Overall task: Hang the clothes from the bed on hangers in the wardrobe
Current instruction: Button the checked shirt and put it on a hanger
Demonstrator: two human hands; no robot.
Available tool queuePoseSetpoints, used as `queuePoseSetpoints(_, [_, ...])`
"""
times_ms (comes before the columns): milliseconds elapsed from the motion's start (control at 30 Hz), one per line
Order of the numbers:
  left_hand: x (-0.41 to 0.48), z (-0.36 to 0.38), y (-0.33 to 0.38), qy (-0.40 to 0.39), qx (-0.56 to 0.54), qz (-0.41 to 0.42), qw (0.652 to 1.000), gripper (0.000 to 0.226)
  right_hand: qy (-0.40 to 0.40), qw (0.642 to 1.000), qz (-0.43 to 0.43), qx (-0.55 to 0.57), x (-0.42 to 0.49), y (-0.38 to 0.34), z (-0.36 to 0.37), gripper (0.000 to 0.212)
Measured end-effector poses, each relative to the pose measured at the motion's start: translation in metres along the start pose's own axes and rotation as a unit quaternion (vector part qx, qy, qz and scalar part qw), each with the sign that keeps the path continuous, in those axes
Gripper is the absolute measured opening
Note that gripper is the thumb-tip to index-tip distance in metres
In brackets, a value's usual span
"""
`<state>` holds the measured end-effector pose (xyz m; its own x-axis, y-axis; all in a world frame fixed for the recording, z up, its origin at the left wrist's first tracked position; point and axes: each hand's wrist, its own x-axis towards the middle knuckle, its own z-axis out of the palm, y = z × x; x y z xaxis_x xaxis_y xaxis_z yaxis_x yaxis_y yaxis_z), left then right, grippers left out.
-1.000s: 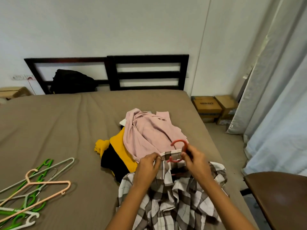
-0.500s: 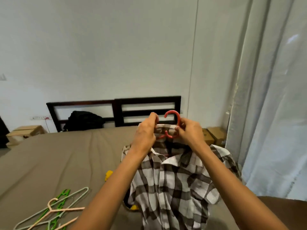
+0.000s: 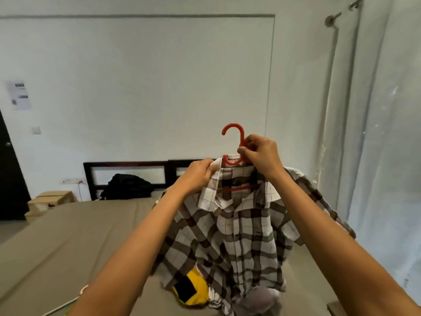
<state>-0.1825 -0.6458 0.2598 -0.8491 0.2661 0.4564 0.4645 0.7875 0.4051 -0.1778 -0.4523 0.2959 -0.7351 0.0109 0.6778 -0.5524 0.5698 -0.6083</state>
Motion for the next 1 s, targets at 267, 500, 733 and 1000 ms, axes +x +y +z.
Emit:
queuePoseSetpoints(267, [-0.001,-0.027,0.010,0.143,0.058,0.027,0.988,0.021,-0.074,0.928,0.194,-0.311,-0.009,0.018,-0.025,0.014])
queuePoseSetpoints(500, [0.003,-0.038,0.018,0.150,0.090,0.136,0.975,0.019,0.064,0.982,0.150,0.098,0.021,-0.004,-0.045,0.017])
queuePoseSetpoints(733, [0.011,-0.065,0.015,0.192,0.041,0.071,0.978,0.021,-0.167,0.983,0.062,-0.044,0.022,0.000,-0.058,0.033])
queuePoseSetpoints(1000, [0.016,-0.092,0.017,0.206,0.034,0.055,0.976,0.021,-0.049,0.993,-0.092,0.057,0.015,-0.009,-0.048,0.018])
